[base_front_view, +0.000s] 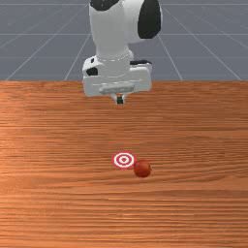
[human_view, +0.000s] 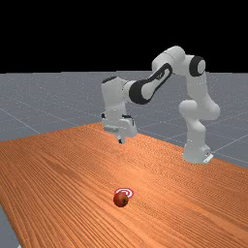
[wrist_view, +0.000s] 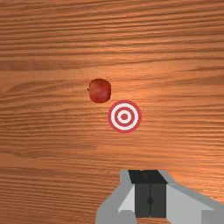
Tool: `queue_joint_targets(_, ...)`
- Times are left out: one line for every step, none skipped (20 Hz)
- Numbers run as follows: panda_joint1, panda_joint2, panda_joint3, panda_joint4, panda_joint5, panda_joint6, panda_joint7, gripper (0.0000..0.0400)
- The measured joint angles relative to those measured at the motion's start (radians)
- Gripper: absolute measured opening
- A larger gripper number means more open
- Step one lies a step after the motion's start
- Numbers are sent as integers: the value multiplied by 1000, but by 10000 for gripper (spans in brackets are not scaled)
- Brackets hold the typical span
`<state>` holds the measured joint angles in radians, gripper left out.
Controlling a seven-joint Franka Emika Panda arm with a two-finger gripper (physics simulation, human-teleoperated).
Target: Pick the apple to the marker
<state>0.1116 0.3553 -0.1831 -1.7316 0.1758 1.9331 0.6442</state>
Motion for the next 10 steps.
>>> queue_joint_targets(0, 0, -2, 0, 5, -4, 18, 2)
queue_joint_targets(1, 1, -2, 1, 8, -4, 29, 1)
queue_joint_targets(3, 1, -2, 1, 9, -4, 36, 1)
queue_joint_targets(5, 2, 0, 1, 10, -3, 42, 0)
queue_joint_targets(9, 5, 3, 3, 10, -2, 45, 0)
queue_joint_targets(12, 12, 5, 7, 12, 3, 50, 0)
queue_joint_targets(14, 37, 9, 30, 19, 18, 59, 0)
queue_joint_targets(18, 66, 13, 50, 23, 35, 71, 0)
queue_joint_targets(24, 94, 18, 71, 25, 50, 79, 0)
queue_joint_targets(28, 139, 26, 117, 31, 59, 84, 0)
